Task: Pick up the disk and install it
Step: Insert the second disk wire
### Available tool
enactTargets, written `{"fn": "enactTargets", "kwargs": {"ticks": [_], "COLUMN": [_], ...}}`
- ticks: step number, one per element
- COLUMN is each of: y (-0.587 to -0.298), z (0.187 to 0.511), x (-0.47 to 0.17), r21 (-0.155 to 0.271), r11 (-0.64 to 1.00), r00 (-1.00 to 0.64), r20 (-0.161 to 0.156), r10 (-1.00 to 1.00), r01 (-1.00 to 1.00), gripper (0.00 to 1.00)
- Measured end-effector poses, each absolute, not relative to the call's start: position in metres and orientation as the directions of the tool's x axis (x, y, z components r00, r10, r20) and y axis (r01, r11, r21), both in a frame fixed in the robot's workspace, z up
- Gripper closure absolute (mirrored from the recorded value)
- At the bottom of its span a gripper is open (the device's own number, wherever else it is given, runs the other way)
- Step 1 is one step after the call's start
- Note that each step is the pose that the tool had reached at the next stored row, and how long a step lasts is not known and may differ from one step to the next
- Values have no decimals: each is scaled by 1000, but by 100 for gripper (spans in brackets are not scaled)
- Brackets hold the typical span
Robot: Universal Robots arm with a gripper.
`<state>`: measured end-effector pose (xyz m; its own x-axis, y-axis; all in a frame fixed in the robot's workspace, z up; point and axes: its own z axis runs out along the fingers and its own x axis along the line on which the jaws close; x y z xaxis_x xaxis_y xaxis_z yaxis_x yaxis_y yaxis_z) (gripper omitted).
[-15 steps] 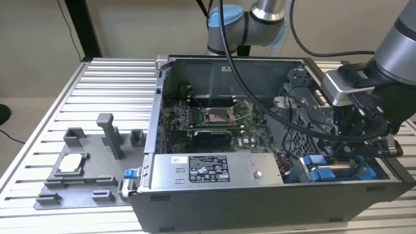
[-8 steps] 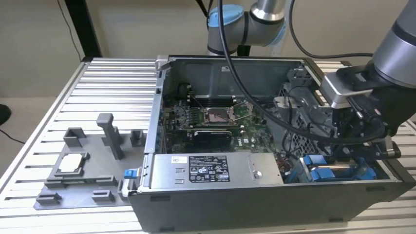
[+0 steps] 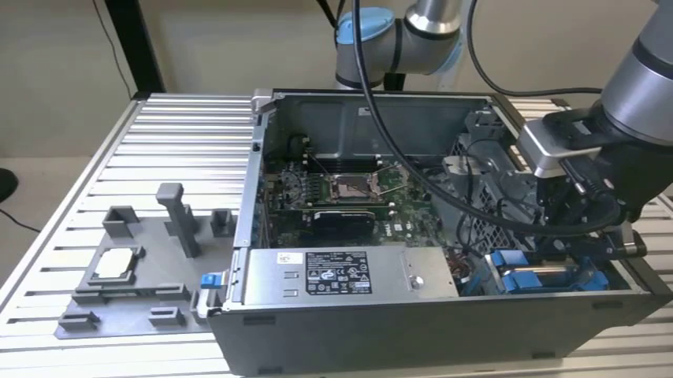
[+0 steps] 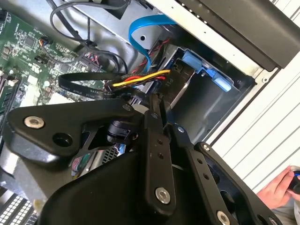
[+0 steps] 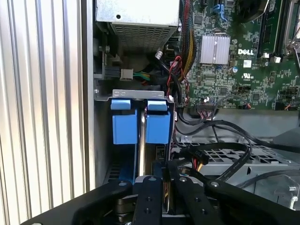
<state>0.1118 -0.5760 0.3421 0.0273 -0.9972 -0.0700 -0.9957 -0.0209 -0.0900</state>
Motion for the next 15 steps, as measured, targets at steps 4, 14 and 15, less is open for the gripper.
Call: {"fn": "enactTargets", "kwargs": {"ticks": [4,14,15], "y": [-576,-576,-576], "z": [342,341,341], "x": [113,114,114], "r21": [-90,-92,-93], "r11": [-21,-21,-21], "r00": [28,28,28], "r20": [-71,-80,-81], "r10": [-997,-996,-996], "r01": [-996,-995,-995], "gripper": [100,100,100]}}
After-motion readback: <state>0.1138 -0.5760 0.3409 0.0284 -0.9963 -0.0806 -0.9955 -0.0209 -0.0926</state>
